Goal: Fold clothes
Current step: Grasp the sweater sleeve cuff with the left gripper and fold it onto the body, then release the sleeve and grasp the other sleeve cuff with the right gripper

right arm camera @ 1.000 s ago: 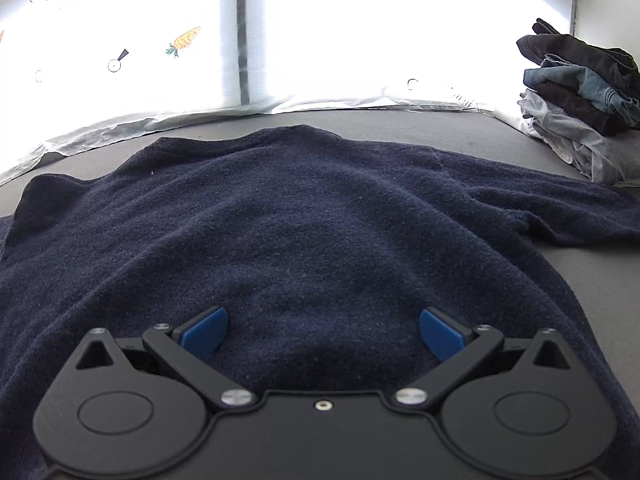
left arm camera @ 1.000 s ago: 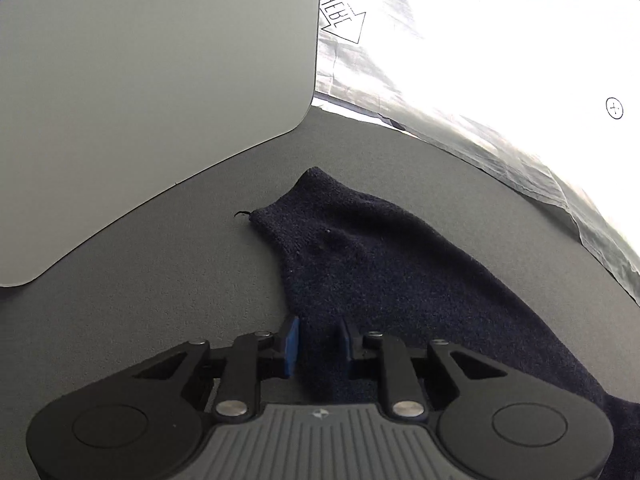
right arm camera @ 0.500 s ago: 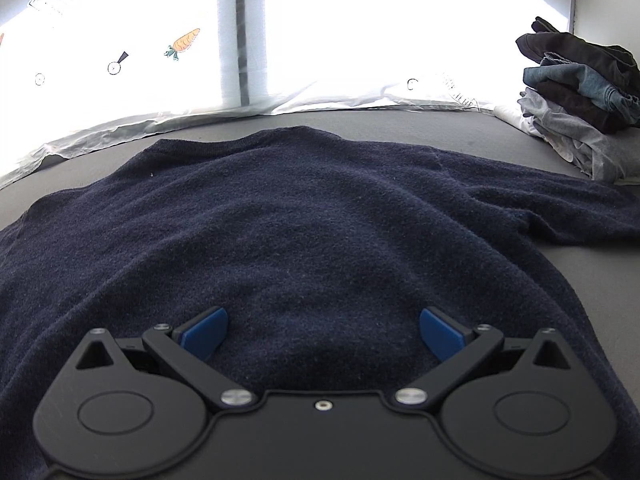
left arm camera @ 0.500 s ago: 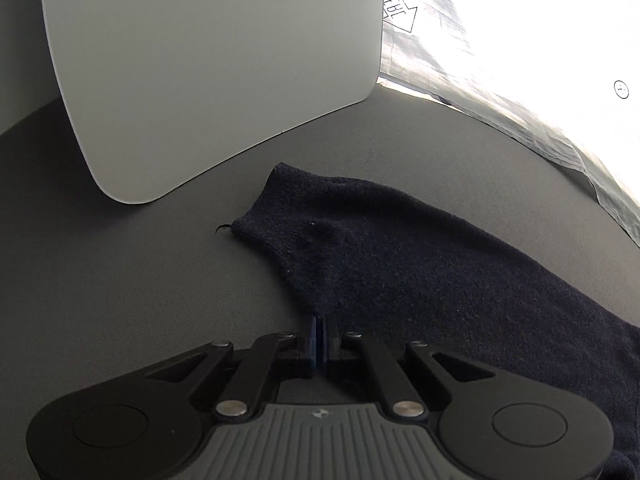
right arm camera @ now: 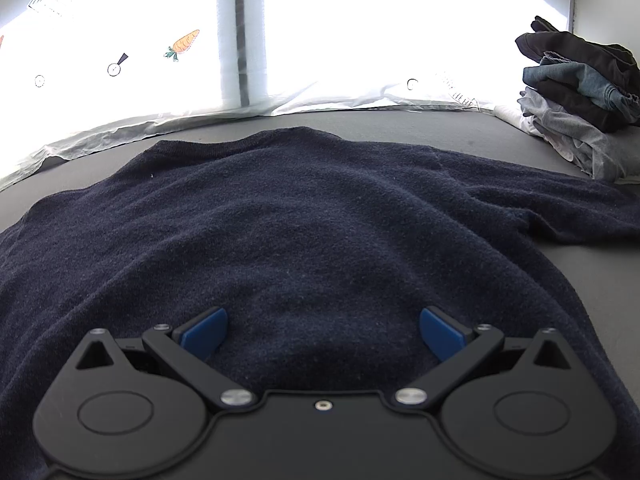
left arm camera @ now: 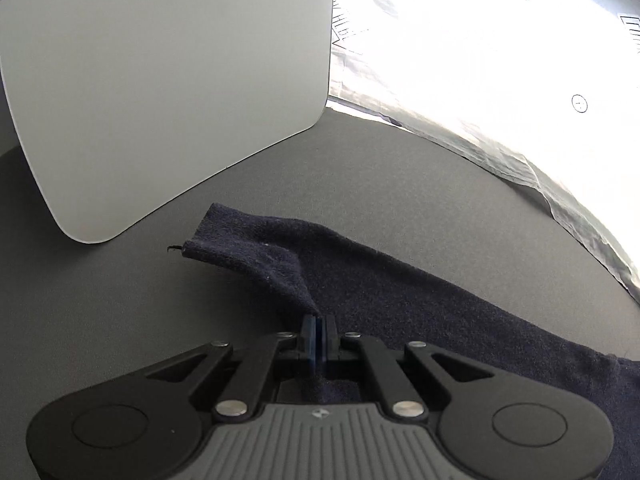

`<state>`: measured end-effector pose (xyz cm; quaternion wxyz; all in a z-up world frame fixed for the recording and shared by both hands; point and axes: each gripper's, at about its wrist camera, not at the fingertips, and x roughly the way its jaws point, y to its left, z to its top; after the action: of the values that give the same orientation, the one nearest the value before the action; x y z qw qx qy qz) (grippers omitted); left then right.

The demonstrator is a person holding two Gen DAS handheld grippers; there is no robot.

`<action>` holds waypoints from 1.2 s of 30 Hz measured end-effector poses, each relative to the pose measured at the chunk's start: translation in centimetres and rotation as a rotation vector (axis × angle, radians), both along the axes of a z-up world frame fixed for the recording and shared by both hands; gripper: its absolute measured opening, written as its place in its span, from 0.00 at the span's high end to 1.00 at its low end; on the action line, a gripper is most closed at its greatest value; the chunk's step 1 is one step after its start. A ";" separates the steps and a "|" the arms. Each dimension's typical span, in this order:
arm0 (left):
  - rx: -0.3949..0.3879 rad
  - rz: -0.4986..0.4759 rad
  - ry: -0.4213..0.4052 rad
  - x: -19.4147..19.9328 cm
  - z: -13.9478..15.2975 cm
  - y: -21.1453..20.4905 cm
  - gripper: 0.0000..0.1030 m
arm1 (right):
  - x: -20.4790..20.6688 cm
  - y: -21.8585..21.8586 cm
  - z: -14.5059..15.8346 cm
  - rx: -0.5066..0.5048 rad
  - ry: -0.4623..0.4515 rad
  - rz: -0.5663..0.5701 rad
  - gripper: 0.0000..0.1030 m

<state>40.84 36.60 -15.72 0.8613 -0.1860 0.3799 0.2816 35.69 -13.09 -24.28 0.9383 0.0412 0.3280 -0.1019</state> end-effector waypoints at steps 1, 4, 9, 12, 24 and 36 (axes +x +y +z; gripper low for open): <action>0.015 -0.034 -0.008 0.5 0.5 -1.1 0.98 | 0.0 0.0 0.0 0.000 0.000 0.000 0.00; 0.055 -0.164 -0.017 1.2 1.4 -5.1 0.98 | -0.1 0.0 0.0 0.002 -0.001 0.000 0.00; 0.129 -0.442 0.001 1.1 1.7 -12.8 0.98 | -0.1 -0.1 0.0 0.005 -0.002 0.000 0.00; 0.126 -0.598 0.047 -0.3 0.6 -16.8 0.97 | -0.1 -0.1 0.0 0.006 -0.003 0.000 0.00; 0.014 -0.706 0.080 -6.5 -0.2 -22.0 0.58 | 0.0 -0.2 0.0 0.008 0.001 0.015 0.00; -0.001 -0.285 0.201 -11.9 -2.4 -15.4 0.45 | -0.3 -0.8 1.3 0.054 0.098 0.145 0.02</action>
<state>28.96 21.16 -18.13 0.8503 -0.1014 0.4865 0.1735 35.34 -13.90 -22.97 0.9245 0.0376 0.3784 -0.0268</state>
